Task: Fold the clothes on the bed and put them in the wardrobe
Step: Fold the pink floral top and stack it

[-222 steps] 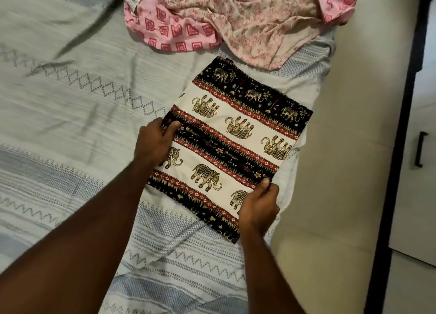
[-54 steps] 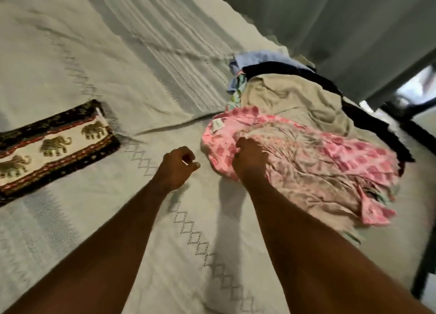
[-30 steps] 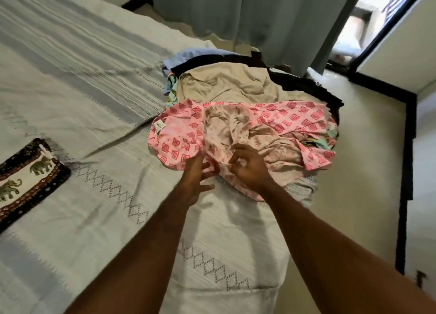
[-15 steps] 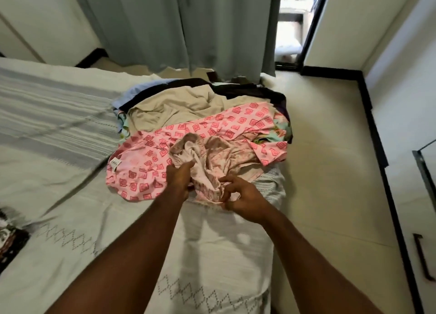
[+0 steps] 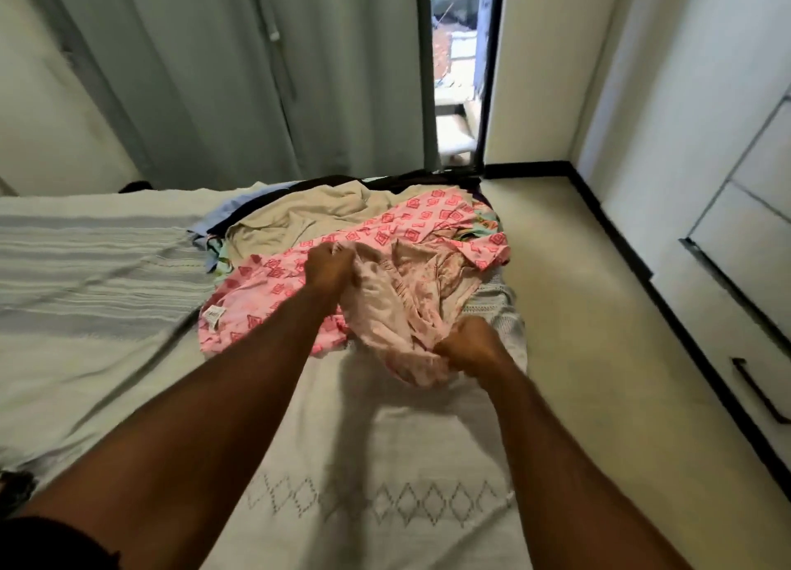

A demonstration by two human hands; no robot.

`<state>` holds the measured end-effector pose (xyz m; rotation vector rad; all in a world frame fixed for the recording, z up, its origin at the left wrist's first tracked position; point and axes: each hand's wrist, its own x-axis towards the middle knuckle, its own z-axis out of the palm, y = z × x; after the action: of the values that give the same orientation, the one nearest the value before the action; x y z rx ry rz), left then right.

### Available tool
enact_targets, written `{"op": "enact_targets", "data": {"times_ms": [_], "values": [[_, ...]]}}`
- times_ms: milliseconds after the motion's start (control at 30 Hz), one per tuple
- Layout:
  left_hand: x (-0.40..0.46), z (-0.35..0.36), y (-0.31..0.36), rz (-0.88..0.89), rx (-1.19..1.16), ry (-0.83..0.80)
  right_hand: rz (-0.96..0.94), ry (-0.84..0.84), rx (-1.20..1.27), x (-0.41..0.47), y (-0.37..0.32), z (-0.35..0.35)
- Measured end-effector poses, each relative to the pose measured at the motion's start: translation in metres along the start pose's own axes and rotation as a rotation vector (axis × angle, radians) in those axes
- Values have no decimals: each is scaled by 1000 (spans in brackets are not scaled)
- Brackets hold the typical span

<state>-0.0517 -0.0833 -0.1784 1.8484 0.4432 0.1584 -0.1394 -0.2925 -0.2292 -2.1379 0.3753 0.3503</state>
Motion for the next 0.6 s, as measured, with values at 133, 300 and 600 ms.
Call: {"op": "enact_targets", "data": {"times_ms": [133, 300, 600], "values": [[-35, -74, 22, 203, 50, -75, -15, 375, -358, -77, -5, -21], [-62, -160, 57, 287, 153, -232, 53, 442, -664, -158, -51, -62], [-82, -259, 168, 584, 79, -449, -113, 484, 467, -245, -175, -136]]}}
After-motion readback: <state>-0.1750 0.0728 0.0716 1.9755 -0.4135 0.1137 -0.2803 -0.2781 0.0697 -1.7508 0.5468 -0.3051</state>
